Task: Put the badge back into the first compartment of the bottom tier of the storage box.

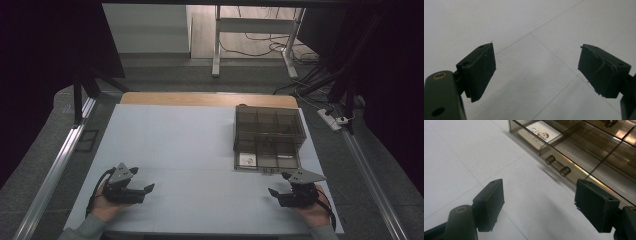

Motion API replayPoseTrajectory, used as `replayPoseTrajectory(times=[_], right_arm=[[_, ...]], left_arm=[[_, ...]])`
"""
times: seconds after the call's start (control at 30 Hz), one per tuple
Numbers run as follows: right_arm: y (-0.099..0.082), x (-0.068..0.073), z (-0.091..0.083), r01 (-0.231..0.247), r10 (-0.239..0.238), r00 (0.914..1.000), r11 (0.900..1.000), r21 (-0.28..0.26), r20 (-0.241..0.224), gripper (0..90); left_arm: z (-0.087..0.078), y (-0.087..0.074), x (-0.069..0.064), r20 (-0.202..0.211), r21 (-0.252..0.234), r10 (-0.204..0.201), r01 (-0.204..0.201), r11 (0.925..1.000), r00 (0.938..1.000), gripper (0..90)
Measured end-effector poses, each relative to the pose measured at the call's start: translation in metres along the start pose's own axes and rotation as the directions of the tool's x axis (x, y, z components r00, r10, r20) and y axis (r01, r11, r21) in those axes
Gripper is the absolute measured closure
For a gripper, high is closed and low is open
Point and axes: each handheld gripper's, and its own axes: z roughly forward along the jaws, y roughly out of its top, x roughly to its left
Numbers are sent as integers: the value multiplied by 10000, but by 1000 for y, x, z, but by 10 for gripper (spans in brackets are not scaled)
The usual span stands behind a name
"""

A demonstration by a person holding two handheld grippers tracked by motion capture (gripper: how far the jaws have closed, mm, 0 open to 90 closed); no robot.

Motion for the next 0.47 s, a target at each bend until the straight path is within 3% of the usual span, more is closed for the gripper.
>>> replayPoseTrajectory(times=[0.47], right_arm=[[1, 0, -1, 126, -127, 9999, 9999, 56, 85, 235]], left_arm=[[0, 0, 0, -28, 35, 38, -38, 10000, 10000, 145]])
